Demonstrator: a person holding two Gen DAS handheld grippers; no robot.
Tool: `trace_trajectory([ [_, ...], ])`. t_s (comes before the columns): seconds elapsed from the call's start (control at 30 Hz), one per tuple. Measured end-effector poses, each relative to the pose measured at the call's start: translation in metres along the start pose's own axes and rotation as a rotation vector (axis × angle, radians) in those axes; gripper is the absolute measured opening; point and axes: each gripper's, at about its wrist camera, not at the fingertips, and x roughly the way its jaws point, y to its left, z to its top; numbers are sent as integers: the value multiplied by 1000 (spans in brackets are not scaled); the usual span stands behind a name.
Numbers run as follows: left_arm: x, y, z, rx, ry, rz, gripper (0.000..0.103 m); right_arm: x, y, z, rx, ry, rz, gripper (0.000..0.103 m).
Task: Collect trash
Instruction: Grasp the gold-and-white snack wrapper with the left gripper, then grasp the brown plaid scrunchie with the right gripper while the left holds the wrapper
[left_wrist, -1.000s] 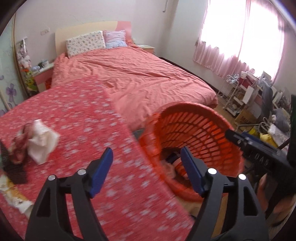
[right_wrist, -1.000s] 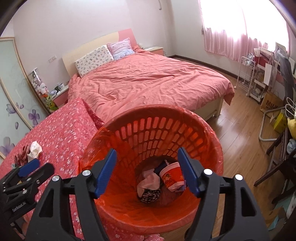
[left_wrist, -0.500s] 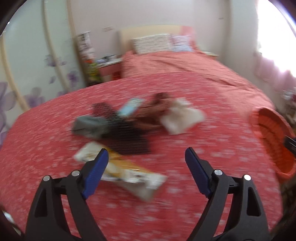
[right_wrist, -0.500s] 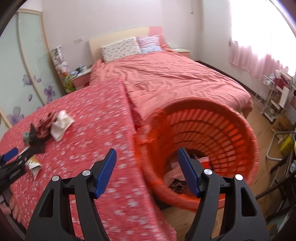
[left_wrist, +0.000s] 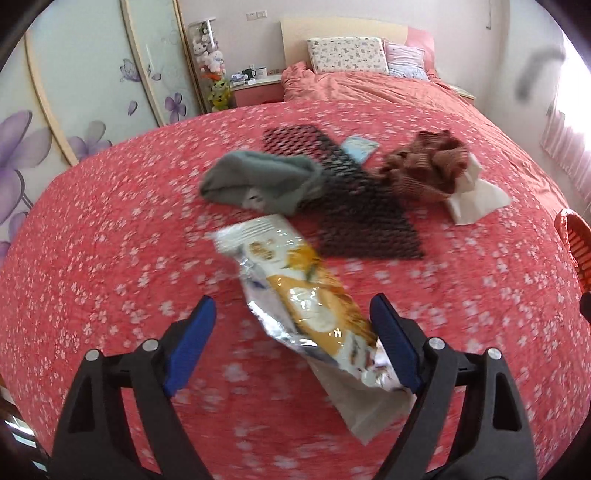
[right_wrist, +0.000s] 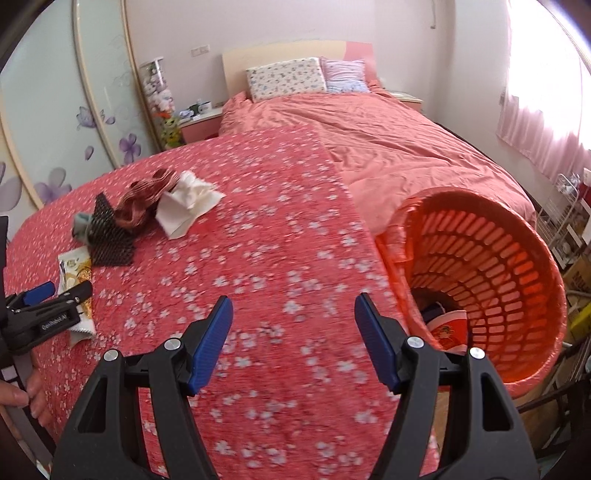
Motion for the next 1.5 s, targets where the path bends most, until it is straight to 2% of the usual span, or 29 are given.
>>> trace_trajectory([
  [0.07, 2, 14, -3, -19, 2, -13, 81, 5, 5, 0, -6, 9, 6, 68],
  [0.23, 8, 34, -2, -41, 4, -42, 59, 14, 21, 0, -20, 28, 27, 68],
  [0.5, 9, 54, -4, -11, -24, 16, 58, 26, 50, 8, -37, 34, 78, 68],
  [0.77, 13, 78, 0, -83, -12, -20, 57, 38, 93, 48, 6, 6, 177, 64],
  [0.9, 15, 81, 2, -83, -11, -25, 58, 52, 115, 67, 30, 10, 203, 58],
  [0.97, 15, 82, 2, -86, -11, -30, 58, 61, 124, 73, 23, 21, 183, 54],
  [1.0, 15, 82, 2, -86, -11, -30, 59, 67, 128, 74, 13, 27, 164, 48],
  [1.1, 19, 86, 4, -86, -10, -33, 59, 76, 134, 72, 1, 48, 142, 19],
  [1.13, 19, 86, 4, -88, -10, -36, 59, 74, 133, 71, 2, 41, 142, 13],
  [1.23, 19, 84, 4, -87, -10, -35, 60, 60, 125, 65, 3, 14, 178, 9],
  [1.5, 19, 82, 4, -85, -10, -33, 60, 12, 92, 45, -26, -34, 220, 9],
])
